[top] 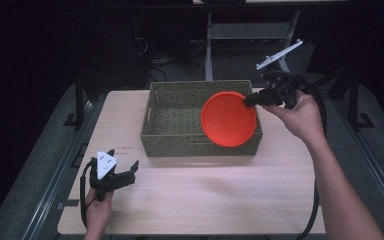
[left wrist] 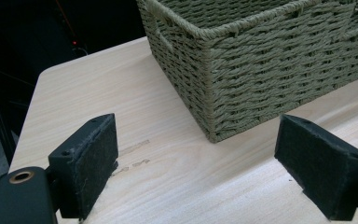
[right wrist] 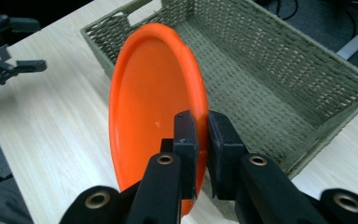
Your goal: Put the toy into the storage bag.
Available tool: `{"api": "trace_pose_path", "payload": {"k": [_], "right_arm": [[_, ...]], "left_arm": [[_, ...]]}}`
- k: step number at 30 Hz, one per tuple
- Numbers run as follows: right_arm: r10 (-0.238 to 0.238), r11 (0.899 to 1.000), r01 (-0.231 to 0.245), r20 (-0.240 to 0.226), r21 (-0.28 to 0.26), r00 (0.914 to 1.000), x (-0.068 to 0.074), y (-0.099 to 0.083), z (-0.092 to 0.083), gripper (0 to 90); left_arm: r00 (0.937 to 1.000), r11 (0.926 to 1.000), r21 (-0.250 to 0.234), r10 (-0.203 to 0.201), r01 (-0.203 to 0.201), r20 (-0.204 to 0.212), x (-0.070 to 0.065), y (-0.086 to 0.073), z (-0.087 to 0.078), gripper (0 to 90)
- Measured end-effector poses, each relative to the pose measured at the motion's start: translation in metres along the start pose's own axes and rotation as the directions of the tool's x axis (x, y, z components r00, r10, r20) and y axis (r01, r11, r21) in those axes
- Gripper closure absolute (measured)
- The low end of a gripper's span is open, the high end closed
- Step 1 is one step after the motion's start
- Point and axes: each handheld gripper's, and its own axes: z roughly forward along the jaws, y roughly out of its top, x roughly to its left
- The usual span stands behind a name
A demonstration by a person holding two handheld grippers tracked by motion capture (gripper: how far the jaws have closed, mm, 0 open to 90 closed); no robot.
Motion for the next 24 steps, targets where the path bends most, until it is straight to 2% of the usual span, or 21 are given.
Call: {"api": "trace_pose_path", "payload": {"k": [11,24], "right_arm": [[0.041,0.999,-0.041,0.011,-0.015,0.9991,-0.013,0.010,0.008,82.4],[0.133,0.991,-0.132,0.021,-0.034,0.9909,-0.037,0.011,0.019,82.4]], "left_arm": [[1.0000,1.0000,0.000,0.007,-0.007,0.003,0.000,0.000,-0.001,12.8],[0.9999,0.9999,-0.006,0.011,-0.011,0.005,-0.001,0.000,0.000,12.8]]}}
